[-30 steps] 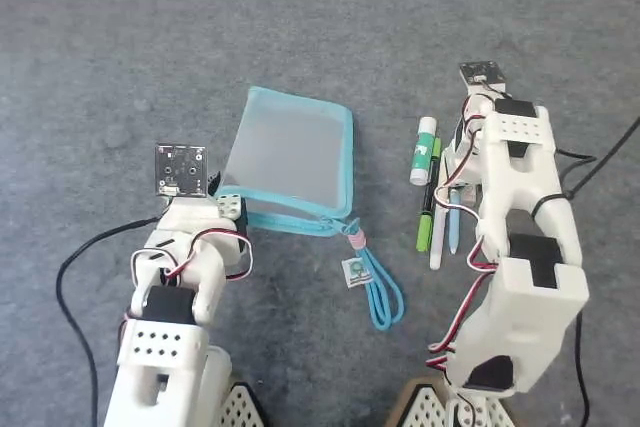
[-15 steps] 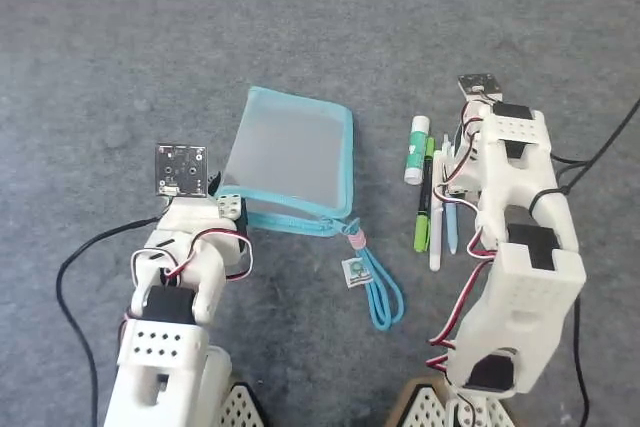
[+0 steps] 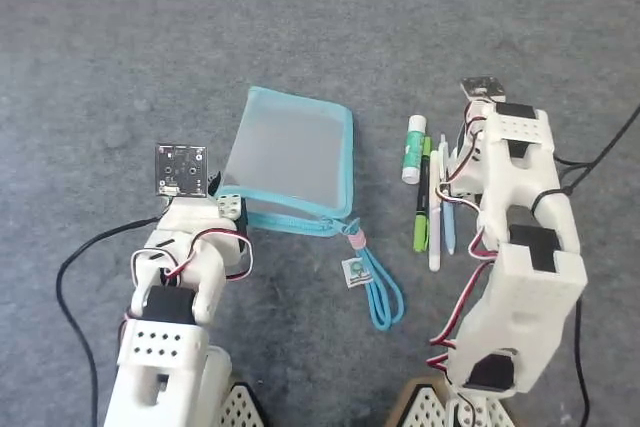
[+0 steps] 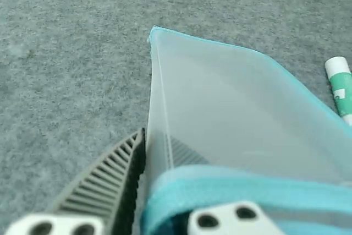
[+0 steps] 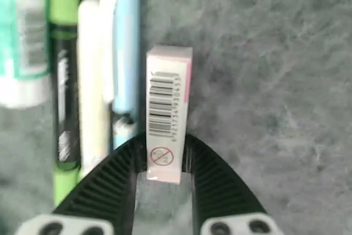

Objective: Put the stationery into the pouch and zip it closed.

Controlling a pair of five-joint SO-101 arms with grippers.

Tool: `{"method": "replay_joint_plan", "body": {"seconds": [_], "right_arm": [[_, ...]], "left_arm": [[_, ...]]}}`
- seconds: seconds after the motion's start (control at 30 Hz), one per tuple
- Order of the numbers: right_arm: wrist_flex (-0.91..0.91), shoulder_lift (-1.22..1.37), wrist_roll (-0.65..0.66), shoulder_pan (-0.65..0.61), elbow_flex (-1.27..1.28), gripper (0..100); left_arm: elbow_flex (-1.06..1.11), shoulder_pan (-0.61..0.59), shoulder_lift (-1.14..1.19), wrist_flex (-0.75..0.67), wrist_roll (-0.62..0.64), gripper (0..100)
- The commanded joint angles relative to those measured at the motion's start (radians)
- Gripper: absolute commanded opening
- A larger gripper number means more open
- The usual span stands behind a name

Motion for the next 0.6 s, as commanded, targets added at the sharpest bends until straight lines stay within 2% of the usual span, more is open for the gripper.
{"method": "replay_joint_plan", "body": {"seconds": [0.0,0.2,0.37,0.47,0.57], "right_arm": [[0.077,-0.202,0.06,-0.008,0.009,0.7],[0.081,-0.515,0.118,-0.099,0.226,0.7],[0.102,-0.785,0.146,-0.173,0.365,0.7],[0.183,-0.903,0.149,-0.24,0.387,0.7],[0.288,-0.997,0.184,-0.369,0.382,0.7]], "left_arm": [[-0.019,-0.002,-0.015,-0.018,0.018,1],[0.008,0.014,-0.009,-0.097,0.02,1],[0.013,0.064,-0.009,-0.098,0.018,1],[0.013,0.064,-0.009,-0.1,0.02,1],[0.01,0.064,-0.009,-0.101,0.02,1]]}}
